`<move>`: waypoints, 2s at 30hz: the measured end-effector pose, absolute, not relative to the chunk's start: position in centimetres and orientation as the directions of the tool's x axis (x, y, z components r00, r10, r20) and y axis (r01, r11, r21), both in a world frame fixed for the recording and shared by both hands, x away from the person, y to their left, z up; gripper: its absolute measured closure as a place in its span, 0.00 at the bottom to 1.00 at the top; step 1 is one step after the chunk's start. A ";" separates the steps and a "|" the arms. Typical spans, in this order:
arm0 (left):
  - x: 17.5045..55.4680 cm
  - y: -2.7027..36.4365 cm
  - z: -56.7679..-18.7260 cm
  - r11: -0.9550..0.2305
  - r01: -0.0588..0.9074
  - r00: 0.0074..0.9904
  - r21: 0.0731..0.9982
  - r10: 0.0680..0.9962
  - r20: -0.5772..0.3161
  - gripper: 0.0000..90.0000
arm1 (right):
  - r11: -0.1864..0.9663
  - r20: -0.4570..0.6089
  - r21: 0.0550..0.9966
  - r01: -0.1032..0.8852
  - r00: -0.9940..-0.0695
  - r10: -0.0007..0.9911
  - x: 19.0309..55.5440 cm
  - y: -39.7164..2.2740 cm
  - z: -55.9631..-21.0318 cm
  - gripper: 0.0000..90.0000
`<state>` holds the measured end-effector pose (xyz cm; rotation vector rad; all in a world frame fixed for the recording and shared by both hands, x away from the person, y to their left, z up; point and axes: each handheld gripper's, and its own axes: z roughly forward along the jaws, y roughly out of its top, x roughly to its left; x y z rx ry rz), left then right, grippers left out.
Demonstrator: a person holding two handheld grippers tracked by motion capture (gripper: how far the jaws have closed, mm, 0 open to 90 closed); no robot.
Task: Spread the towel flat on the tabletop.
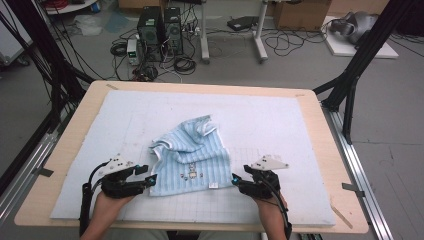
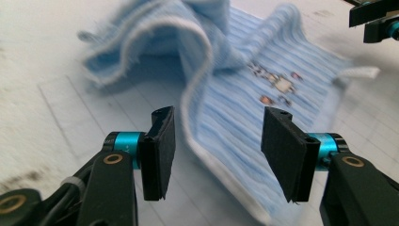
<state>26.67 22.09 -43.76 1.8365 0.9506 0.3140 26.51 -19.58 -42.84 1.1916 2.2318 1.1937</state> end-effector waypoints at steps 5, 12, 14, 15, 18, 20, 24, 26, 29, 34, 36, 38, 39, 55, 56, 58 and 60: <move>28.5 21.8 -43.7 -0.188 0.492 0.637 0.850 0.743 -0.204 0.48 | 0.300 0.076 0.801 0.517 -0.586 0.807 28.7 -17.8 -43.0 0.31; 29.9 20.3 -44.9 -0.278 0.533 0.649 0.799 0.740 -0.175 0.63 | 0.418 0.015 0.731 0.540 -0.625 0.780 30.9 -15.4 -44.2 0.56; 29.8 19.8 -45.2 -0.329 0.518 0.662 0.790 0.738 -0.127 0.80 | 0.421 0.016 0.716 0.556 -0.617 0.787 31.0 -15.4 -44.4 0.67; 29.7 19.8 -45.1 -0.334 0.516 0.674 0.788 0.726 -0.133 0.86 | 0.421 0.019 0.715 0.559 -0.617 0.787 30.9 -15.5 -44.3 0.77; 29.3 19.6 -45.0 -0.354 0.520 0.693 0.778 0.707 -0.141 0.96 | 0.430 0.039 0.710 0.558 -0.640 0.768 30.5 -15.9 -44.2 0.95; 28.7 19.6 -44.8 -0.368 0.520 0.706 0.771 0.694 -0.145 0.97 | 0.444 0.035 0.706 0.552 -0.654 0.756 29.8 -16.0 -44.1 0.95; 27.2 19.7 -44.9 -0.383 0.510 0.732 0.770 0.663 -0.155 0.97 | 0.452 0.039 0.711 0.538 -0.672 0.739 27.9 -16.7 -43.9 0.95; 26.7 19.8 -44.8 -0.393 0.506 0.742 0.768 0.652 -0.155 0.97 | 0.455 0.034 0.718 0.526 -0.680 0.733 27.0 -17.1 -43.8 0.95; 26.0 19.7 -44.7 -0.405 0.500 0.755 0.766 0.638 -0.155 0.97 | 0.453 0.033 0.725 0.519 -0.683 0.730 26.0 -17.4 -43.7 0.95; 24.8 19.8 -44.9 -0.398 0.503 0.762 0.767 0.623 -0.177 0.97 | 0.442 0.049 0.731 0.519 -0.687 0.725 24.4 -17.8 -43.7 0.95; 24.3 20.0 -45.0 -0.380 0.510 0.760 0.772 0.620 -0.197 0.96 | 0.443 0.052 0.732 0.518 -0.691 0.721 23.7 -17.9 -43.7 0.94; 24.0 20.1 -45.2 -0.376 0.509 0.765 0.774 0.610 -0.207 0.96 | 0.440 0.059 0.733 0.519 -0.692 0.719 23.0 -18.0 -43.8 0.94; 23.9 20.1 -45.2 -0.375 0.504 0.767 0.778 0.608 -0.204 0.96 | 0.440 0.060 0.732 0.519 -0.694 0.718 22.8 -18.1 -43.9 0.94; 26.4 22.6 -42.1 -0.227 0.458 0.713 0.859 0.671 -0.203 0.50 | 0.320 0.102 0.777 0.543 -0.610 0.785 26.5 -17.4 -42.6 0.46; 26.4 22.7 -42.0 -0.219 0.458 0.708 0.862 0.676 -0.204 0.49 | 0.325 0.096 0.769 0.550 -0.603 0.792 27.1 -17.0 -42.9 0.47; 26.7 23.0 -41.8 -0.216 0.457 0.703 0.863 0.681 -0.202 0.49 | 0.338 0.080 0.752 0.566 -0.587 0.805 28.4 -16.4 -43.4 0.49; 27.0 23.3 -41.5 -0.214 0.454 0.699 0.865 0.688 -0.197 0.49 | 0.359 0.069 0.725 0.588 -0.581 0.811 29.4 -15.9 -44.1 0.55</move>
